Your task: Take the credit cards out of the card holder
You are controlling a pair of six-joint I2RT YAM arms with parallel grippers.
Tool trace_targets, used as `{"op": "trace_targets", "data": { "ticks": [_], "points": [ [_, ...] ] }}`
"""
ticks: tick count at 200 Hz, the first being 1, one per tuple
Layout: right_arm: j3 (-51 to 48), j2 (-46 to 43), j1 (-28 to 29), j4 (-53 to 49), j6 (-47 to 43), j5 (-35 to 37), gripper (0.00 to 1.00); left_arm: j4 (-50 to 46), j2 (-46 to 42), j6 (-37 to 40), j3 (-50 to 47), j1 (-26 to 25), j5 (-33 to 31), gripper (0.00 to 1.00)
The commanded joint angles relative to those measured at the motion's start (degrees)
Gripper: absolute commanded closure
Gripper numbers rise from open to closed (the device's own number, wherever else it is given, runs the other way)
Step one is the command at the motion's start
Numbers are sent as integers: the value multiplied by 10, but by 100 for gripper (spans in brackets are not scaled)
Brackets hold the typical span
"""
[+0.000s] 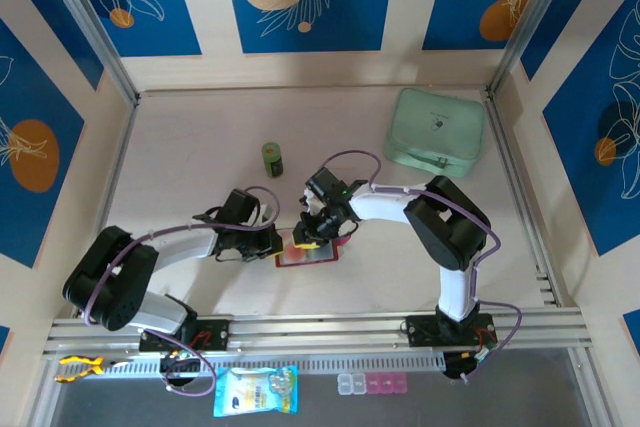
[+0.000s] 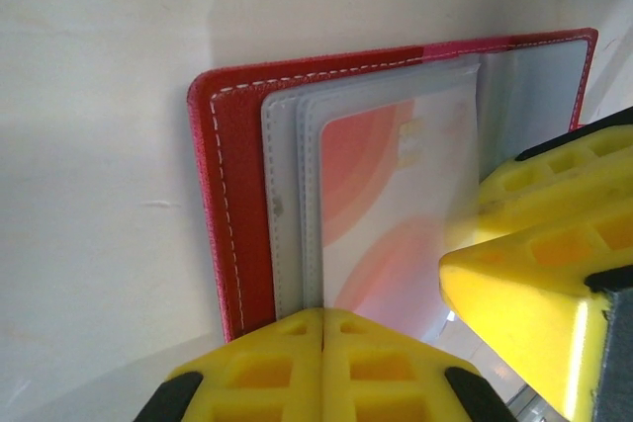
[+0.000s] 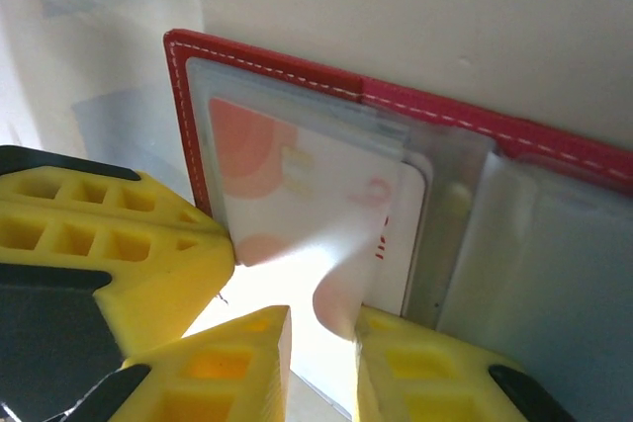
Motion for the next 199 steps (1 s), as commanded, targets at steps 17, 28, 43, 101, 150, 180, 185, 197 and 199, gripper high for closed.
{"op": "trace_targets", "data": {
  "ticks": [17, 28, 43, 101, 150, 180, 185, 197, 199],
  "points": [
    [18, 10, 4, -71, -28, 46, 77, -37, 5, 14, 6, 8, -19, 94],
    [22, 10, 5, -82, -33, 57, 78, -38, 4, 14, 6, 8, -20, 94],
    [27, 7, 5, -94, -39, 65, 77, -40, 2, 15, 6, 9, -21, 94],
    [29, -4, 6, -94, -49, 63, 78, -51, -2, 20, 11, 10, -23, 94],
    [17, -24, 7, -59, -40, 35, 78, -59, -24, 16, 34, 8, -8, 95],
    [5, -49, 4, -47, -33, 38, 77, -59, -34, 7, 39, 1, -2, 95],
    [3, -52, 4, -46, -32, 39, 77, -58, -33, 6, 40, -1, -1, 95],
    [0, -59, 2, -46, -30, 40, 77, -57, -28, 4, 42, -6, -1, 95],
    [-1, -60, 2, -46, -29, 39, 77, -57, -27, 3, 43, -7, -1, 95]
  ]
}}
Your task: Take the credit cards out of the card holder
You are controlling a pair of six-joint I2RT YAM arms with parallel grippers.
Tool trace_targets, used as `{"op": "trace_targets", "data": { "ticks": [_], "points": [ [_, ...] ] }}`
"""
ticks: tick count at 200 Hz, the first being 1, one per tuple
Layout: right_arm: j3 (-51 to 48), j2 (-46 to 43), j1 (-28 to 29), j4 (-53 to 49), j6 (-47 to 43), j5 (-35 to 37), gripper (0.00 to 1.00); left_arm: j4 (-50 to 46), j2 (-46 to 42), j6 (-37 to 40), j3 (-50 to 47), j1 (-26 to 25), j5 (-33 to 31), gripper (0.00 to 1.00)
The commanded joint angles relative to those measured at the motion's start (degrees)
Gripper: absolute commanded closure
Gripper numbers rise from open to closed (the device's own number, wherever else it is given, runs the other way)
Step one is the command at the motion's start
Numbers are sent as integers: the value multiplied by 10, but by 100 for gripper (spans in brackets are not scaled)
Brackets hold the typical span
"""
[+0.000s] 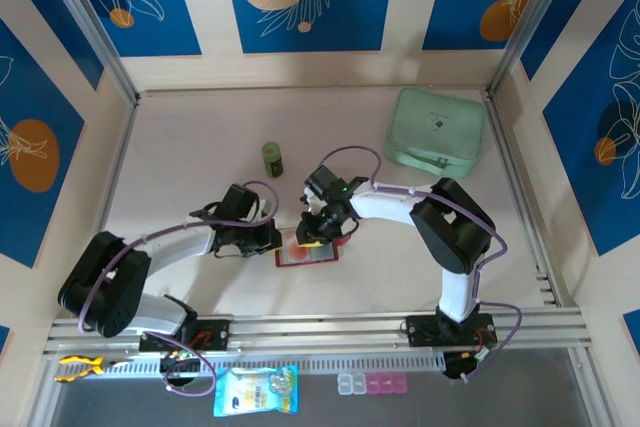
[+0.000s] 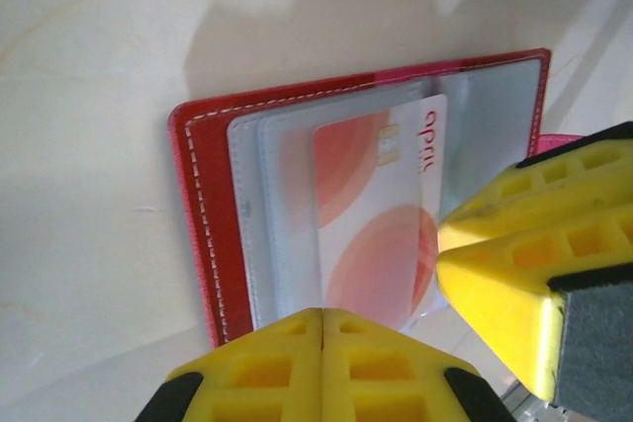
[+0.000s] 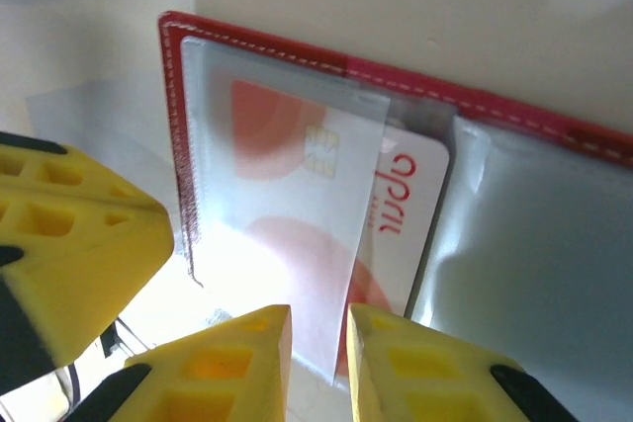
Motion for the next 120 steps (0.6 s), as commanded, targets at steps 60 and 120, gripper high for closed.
{"op": "trace_targets", "data": {
  "ticks": [60, 120],
  "points": [
    [-30, -47, -13, 5, 16, 6, 75, 6, 27, -9, 20, -25, 11, 99],
    [-44, -37, -23, 15, 27, -7, 73, 13, 54, -4, 24, -33, 15, 99]
  ]
}}
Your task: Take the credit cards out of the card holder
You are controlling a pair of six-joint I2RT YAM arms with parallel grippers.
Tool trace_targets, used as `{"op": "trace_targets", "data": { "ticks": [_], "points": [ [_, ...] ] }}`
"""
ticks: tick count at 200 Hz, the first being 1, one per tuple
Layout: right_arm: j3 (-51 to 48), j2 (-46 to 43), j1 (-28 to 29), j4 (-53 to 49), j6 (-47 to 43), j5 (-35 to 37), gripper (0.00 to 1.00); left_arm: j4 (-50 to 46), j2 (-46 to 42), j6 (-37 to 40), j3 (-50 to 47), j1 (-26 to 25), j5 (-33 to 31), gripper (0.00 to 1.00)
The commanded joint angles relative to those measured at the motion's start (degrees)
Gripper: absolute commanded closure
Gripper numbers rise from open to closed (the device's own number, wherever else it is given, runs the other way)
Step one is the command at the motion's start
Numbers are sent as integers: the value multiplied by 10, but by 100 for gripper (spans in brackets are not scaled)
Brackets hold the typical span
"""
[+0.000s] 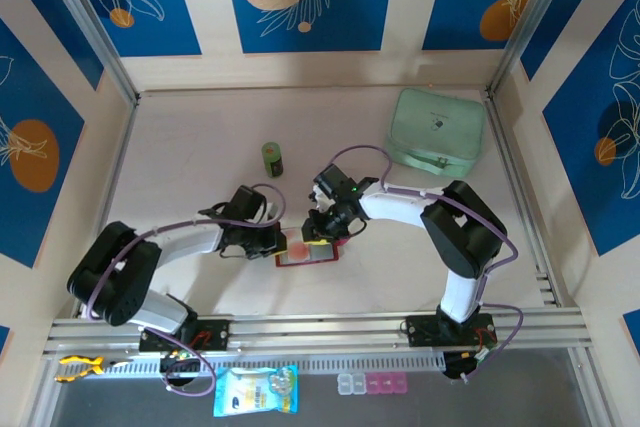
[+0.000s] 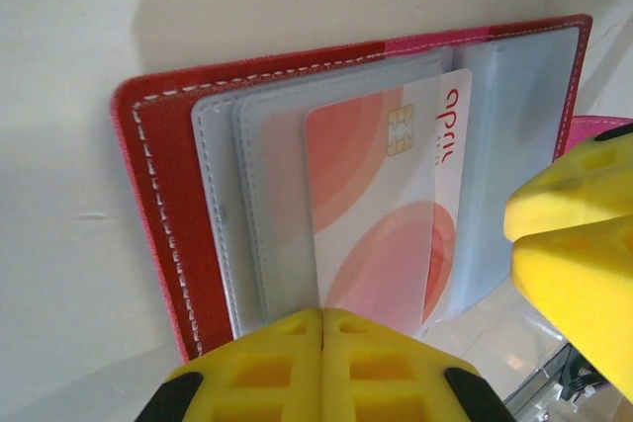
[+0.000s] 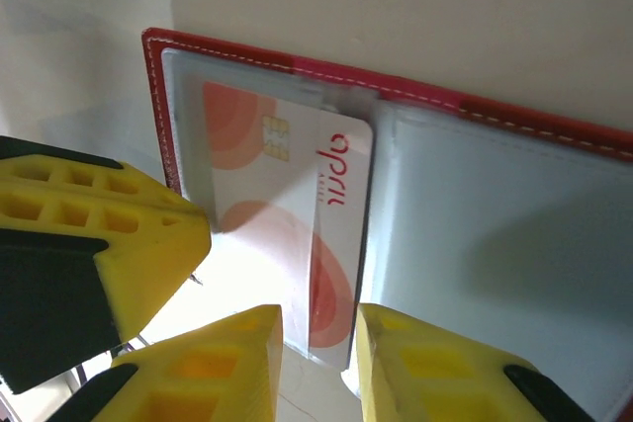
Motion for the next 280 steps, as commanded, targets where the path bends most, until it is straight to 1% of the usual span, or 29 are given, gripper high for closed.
{"op": "trace_targets", "data": {
  "ticks": [1, 37, 84, 192, 229, 280],
  "points": [
    [-10, -10, -2, 1, 10, -11, 73, 3, 9, 2, 14, -5, 11, 99],
    [-12, -3, -4, 7, 10, -18, 73, -1, 19, 3, 12, -5, 10, 99],
    [-20, 7, -8, 24, 15, -30, 73, -27, 15, 10, 15, -5, -9, 100],
    [-42, 26, -11, 74, 33, -59, 75, -40, 20, 13, 19, -6, -14, 100],
    [-54, 24, -16, 107, 49, -84, 77, -45, 23, 15, 21, -5, -14, 100],
    [-58, 18, -18, 115, 53, -89, 78, -44, 26, 16, 21, -5, -13, 100]
  ]
}}
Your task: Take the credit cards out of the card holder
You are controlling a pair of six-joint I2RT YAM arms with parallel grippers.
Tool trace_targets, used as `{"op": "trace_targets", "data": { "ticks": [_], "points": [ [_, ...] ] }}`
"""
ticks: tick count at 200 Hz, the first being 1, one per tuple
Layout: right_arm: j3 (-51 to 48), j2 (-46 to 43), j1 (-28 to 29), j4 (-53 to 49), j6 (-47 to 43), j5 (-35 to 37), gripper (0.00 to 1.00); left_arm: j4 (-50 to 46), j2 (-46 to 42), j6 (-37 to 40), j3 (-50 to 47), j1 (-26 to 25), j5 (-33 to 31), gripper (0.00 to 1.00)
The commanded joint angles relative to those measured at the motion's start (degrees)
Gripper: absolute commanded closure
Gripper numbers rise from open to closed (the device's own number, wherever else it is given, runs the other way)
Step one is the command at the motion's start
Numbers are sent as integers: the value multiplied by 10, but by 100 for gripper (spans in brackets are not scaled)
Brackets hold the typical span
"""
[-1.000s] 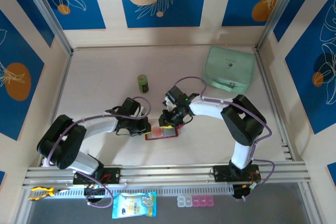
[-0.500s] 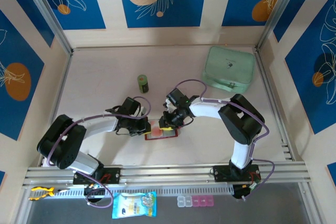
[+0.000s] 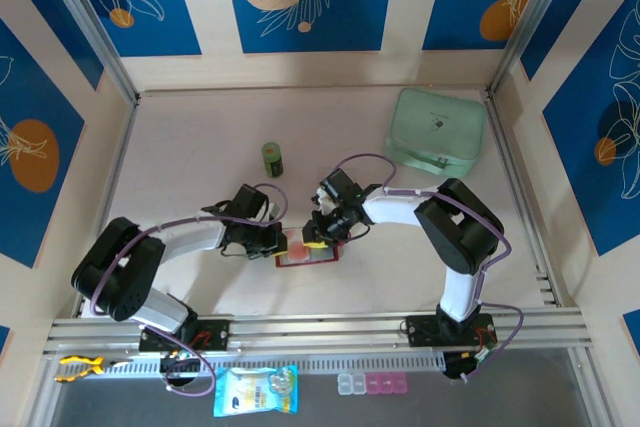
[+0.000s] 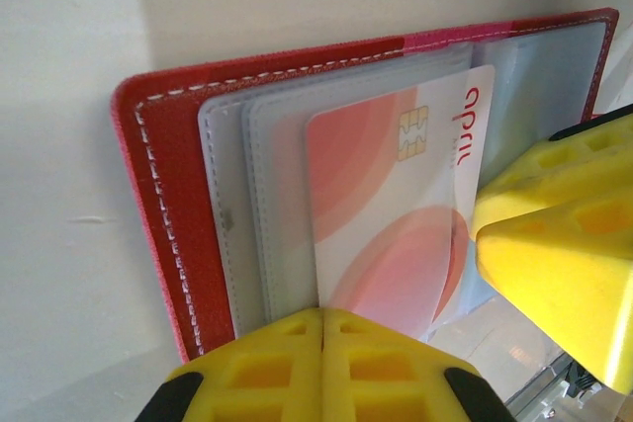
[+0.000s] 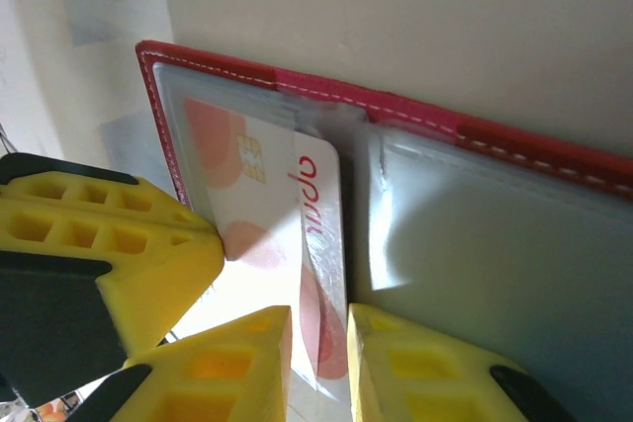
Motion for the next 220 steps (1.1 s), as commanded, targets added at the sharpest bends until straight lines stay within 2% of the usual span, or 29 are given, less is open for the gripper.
{"op": "trace_targets", "data": {
  "ticks": [1, 115, 171, 220],
  "points": [
    [-8, 2, -3, 8, 7, -21, 78, -22, 12, 8, 6, -4, -12, 100],
    [-2, 19, -3, 1, 8, -22, 78, -28, 16, 11, 12, -4, -12, 100],
    [-21, -2, -11, 52, 25, -56, 84, -28, 15, 10, 14, -4, -11, 100],
    [-39, -20, -19, 53, 22, -46, 88, -37, 6, 10, 14, -4, -18, 100]
  ]
}}
